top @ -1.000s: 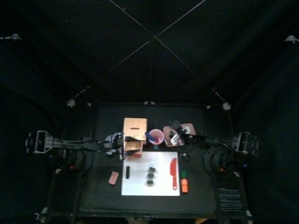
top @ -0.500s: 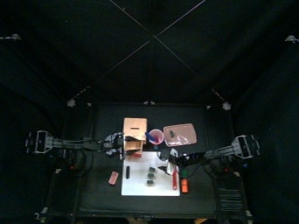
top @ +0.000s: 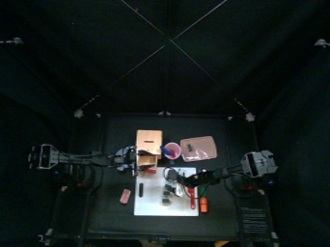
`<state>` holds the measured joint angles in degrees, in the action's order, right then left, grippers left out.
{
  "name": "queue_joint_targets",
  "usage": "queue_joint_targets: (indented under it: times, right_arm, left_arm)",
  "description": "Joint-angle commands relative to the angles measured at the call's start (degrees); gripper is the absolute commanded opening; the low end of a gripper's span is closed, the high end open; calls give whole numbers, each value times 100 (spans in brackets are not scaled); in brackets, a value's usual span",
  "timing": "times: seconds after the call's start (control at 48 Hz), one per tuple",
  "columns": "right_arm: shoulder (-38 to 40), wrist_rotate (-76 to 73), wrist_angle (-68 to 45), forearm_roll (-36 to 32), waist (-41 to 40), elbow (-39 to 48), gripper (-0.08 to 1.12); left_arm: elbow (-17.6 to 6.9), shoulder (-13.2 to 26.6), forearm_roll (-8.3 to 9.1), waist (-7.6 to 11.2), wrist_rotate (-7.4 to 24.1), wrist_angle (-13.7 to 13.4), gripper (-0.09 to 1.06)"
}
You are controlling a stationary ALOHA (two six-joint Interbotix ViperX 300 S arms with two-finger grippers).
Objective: Place sushi on board then cut the sushi with the knife then place the pieces on the plate
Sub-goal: Place the 4 sushi pieces on the plate
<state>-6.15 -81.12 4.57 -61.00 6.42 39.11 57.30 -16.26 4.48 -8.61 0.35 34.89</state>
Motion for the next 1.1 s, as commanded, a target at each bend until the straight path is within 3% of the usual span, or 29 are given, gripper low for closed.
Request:
queue_joint_targets:
  times: [0.021, 0.167, 0.354, 0.458, 0.604, 0.854, 1.104]
  right_arm:
    - [62, -9, -70, 18, -9, -105, 93]
    - [35, -9, -97, 53, -9, -123, 90]
    - [26, -9, -88, 62, -9, -123, 67]
    - [132, 0, 0, 62, -18, -97, 60]
    - [861, -9, 457, 88, -18, 316, 60]
    - [2487, 0, 2628, 677, -439, 1477, 60]
    - [2496, 9, 2760, 475, -2039, 1635, 60]
  left_arm:
    - [-18, -18, 0, -18, 9, 62, 89]
    - [-9, -18, -18, -18, 0, 62, 89]
    - [-9, -18, -9, -18, 0, 62, 89]
    - [-9, -18, -9, -9, 0, 62, 89]
    - [0, -18, -9, 0, 0, 62, 89]
    - [-9, -9, -9, -9, 9, 62, 89]
    - [-44, 97, -18, 0, 0, 62, 89]
